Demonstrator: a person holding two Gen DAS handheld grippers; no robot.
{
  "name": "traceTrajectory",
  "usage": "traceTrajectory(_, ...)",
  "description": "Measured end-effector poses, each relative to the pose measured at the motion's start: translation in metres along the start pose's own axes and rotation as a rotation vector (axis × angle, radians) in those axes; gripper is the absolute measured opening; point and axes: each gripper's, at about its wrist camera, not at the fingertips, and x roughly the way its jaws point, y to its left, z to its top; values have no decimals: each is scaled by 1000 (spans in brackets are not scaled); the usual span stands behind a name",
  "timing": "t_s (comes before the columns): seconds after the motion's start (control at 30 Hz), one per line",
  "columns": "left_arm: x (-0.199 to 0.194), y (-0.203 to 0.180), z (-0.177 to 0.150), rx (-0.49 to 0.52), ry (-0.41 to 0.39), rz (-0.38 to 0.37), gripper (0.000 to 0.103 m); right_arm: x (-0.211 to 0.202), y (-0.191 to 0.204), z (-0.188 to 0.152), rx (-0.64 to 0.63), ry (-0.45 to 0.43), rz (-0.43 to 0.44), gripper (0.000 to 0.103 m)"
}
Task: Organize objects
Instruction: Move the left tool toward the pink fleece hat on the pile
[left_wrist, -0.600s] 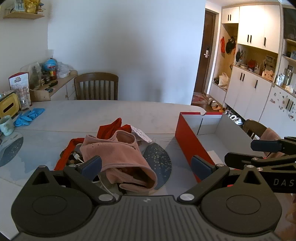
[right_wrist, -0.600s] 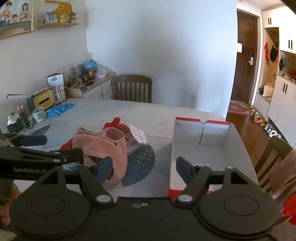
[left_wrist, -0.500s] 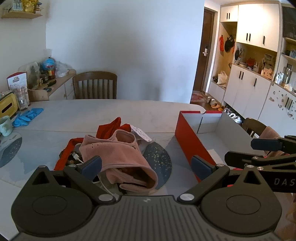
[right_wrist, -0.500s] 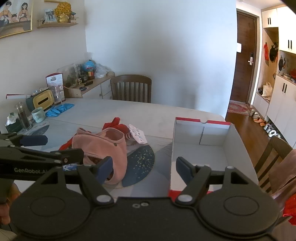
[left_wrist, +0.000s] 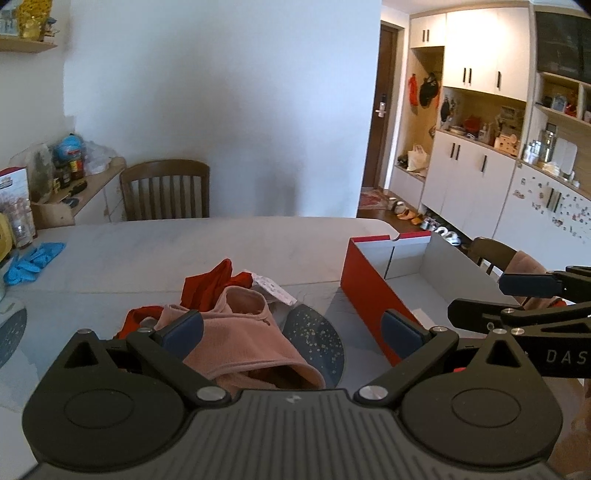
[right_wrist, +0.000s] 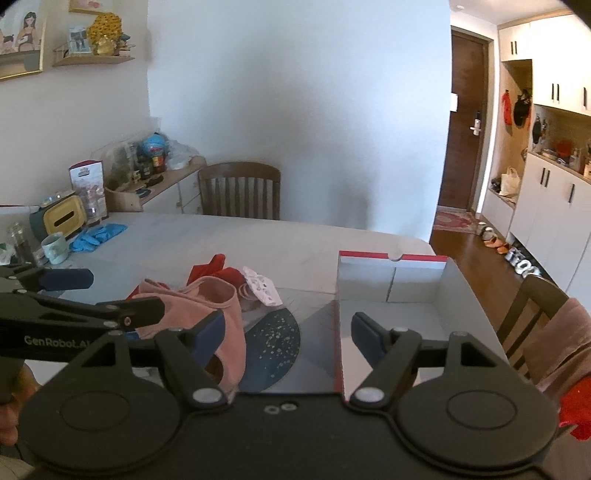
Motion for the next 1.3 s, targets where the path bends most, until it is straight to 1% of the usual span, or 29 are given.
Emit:
traceTrajectory(0.13, 5, 4, 0, 13, 7, -23, 103, 3, 3, 0, 4, 10, -21, 75)
traceTrajectory(0.27, 14, 6, 2, 15, 29, -25, 103, 7, 0, 3, 6, 22, -32, 75)
traceTrajectory(0.4, 24, 4, 4, 13, 33, 4, 103, 15, -10, 3, 4, 41, -37, 75)
traceTrajectory(0.5, 33, 3, 7, -8, 41, 21, 103, 23, -24, 6, 1, 55, -50, 75)
traceTrajectory(0.63, 42, 4, 11, -43, 34, 42, 103, 35, -51, 9, 7, 79, -74, 75)
traceTrajectory(0.7, 47, 3, 12, -53, 39, 72, 103, 43, -66, 9, 3, 99, -94, 75)
traceTrajectory(0.8, 55, 2, 12, -74, 47, 99, 103, 56, -88, 9, -29, 126, -133, 75)
traceTrajectory(1.0, 65, -2, 5, -102, 61, 141, 103, 87, -139, 14, -67, 195, -180, 75)
traceTrajectory(1.2, 72, -7, 1, -118, 81, 184, 103, 118, -189, 18, -43, 264, -215, 75)
traceTrajectory(1.3, 73, -9, 0, -124, 91, 209, 103, 132, -208, 18, -29, 323, -213, 73)
